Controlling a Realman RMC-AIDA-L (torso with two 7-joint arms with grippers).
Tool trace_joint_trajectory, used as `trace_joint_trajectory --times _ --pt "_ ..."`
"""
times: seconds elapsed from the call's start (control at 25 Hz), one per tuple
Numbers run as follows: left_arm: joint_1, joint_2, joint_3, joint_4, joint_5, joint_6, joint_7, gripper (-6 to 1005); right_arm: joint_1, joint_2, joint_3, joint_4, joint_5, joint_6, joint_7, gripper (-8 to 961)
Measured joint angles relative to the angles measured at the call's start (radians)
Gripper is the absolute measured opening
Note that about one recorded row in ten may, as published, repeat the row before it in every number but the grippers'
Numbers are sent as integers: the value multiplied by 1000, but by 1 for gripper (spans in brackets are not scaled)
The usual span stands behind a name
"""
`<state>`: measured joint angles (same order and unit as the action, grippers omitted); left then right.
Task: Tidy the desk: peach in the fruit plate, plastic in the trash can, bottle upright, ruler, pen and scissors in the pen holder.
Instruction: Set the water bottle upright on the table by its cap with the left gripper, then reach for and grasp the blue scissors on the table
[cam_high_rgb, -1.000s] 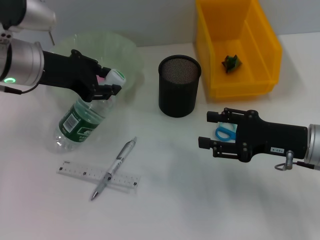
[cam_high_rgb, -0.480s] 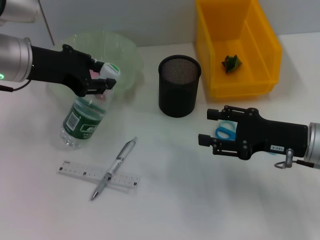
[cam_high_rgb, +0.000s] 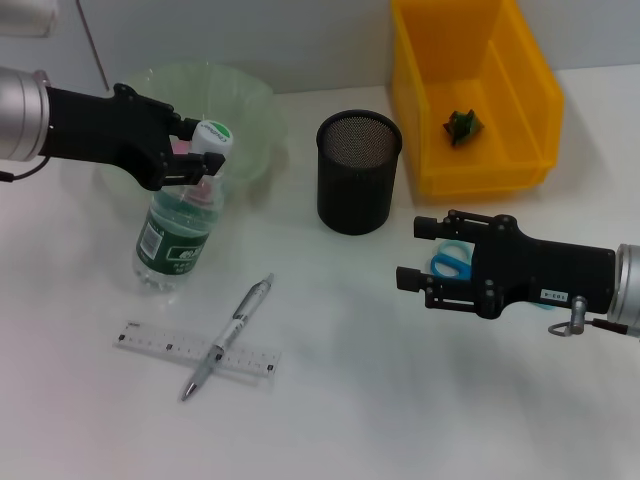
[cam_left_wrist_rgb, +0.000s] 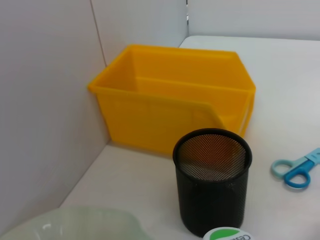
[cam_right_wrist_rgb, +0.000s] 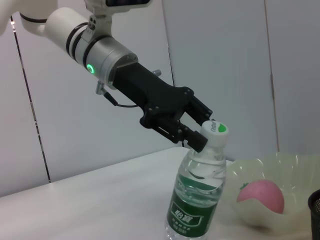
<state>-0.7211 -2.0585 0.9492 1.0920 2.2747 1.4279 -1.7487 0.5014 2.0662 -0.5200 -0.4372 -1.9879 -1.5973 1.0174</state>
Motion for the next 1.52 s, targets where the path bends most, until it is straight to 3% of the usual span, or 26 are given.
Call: trace_joint_trajectory --times 0.6,0.84,0.96,1.52 --pt "11 14 -50 13 -62 65 4 431 5 0 0 0 0 11 0 722" --pt "11 13 -47 13 -62 63 6 336 7 0 0 0 0 11 0 722" --pt "10 11 -47 13 -62 63 7 233 7 0 0 0 0 11 0 723" --pt "46 14 -64 2 -168 79 -1 263 5 0 0 0 0 6 1 722"
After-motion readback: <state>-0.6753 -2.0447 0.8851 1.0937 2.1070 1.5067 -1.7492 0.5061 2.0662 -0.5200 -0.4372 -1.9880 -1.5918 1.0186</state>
